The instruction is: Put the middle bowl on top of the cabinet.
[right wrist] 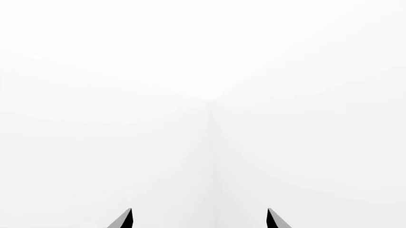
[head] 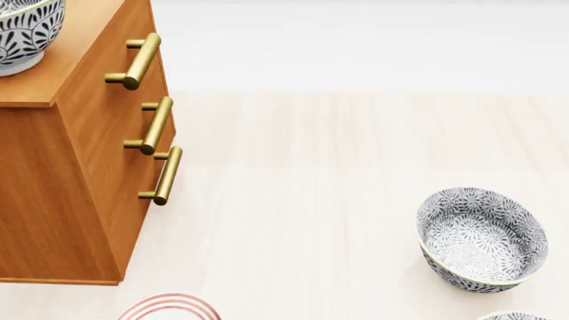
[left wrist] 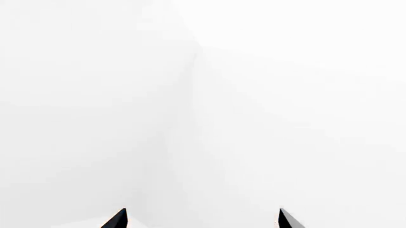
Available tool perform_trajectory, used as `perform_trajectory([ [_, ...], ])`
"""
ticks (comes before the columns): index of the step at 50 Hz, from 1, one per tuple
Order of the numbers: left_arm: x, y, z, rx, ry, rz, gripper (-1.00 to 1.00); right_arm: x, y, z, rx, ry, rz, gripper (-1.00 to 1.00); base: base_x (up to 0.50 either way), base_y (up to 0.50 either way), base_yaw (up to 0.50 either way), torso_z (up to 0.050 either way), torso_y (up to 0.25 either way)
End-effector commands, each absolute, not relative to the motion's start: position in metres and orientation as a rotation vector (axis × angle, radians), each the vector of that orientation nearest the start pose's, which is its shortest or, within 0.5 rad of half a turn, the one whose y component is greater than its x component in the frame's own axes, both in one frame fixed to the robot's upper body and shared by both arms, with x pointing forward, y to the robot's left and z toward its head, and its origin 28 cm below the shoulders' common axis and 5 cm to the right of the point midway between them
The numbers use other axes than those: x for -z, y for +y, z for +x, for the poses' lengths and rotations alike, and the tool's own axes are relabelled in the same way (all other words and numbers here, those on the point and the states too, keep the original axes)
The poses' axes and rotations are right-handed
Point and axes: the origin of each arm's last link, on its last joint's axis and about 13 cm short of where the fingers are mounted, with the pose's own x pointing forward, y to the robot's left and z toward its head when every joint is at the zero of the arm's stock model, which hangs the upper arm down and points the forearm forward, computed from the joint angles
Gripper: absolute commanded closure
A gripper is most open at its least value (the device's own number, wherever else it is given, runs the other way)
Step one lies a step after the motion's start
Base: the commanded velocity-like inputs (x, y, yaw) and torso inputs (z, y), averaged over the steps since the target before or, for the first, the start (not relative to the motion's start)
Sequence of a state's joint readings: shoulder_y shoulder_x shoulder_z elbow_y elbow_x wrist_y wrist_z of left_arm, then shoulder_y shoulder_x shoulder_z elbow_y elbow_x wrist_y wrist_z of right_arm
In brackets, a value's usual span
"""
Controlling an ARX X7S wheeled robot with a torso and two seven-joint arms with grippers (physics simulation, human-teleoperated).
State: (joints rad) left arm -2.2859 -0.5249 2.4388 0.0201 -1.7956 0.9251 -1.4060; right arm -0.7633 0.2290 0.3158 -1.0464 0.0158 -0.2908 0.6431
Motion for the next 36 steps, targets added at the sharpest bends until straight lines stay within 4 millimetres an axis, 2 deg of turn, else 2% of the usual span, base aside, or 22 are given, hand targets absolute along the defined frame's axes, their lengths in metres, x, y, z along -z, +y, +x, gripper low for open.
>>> perform_trajectory([
  [1,-0.354,0.184,0.295,-0.278,-0.646,-0.254,-1.0,-0.169,-0.146,0.052,0.574,-0.704,-0.169,-1.0,0.0,0.0,0.0,0.0,0.0],
  [15,-0.312,0.188,0.276,-0.184,-0.752,-0.232,-1.0,-0.169,-0.146,0.05,0.574,-0.707,-0.17,-1.0,0.0,0.0,0.0,0.0,0.0],
  [23,-0.287,0.189,0.269,-0.162,-0.761,-0.214,-1.0,-0.169,-0.146,0.051,0.57,-0.704,-0.169,-1.0,0.0,0.0,0.0,0.0,0.0],
  [31,-0.247,0.193,0.264,-0.122,-0.761,-0.201,-1.0,-0.169,-0.146,0.051,0.569,-0.706,-0.168,-1.0,0.0,0.0,0.0,0.0,0.0],
  [36,-0.236,0.195,0.255,-0.126,-0.758,-0.197,-1.0,-0.169,-0.146,0.052,0.566,-0.706,-0.17,-1.0,0.0,0.0,0.0,0.0,0.0],
])
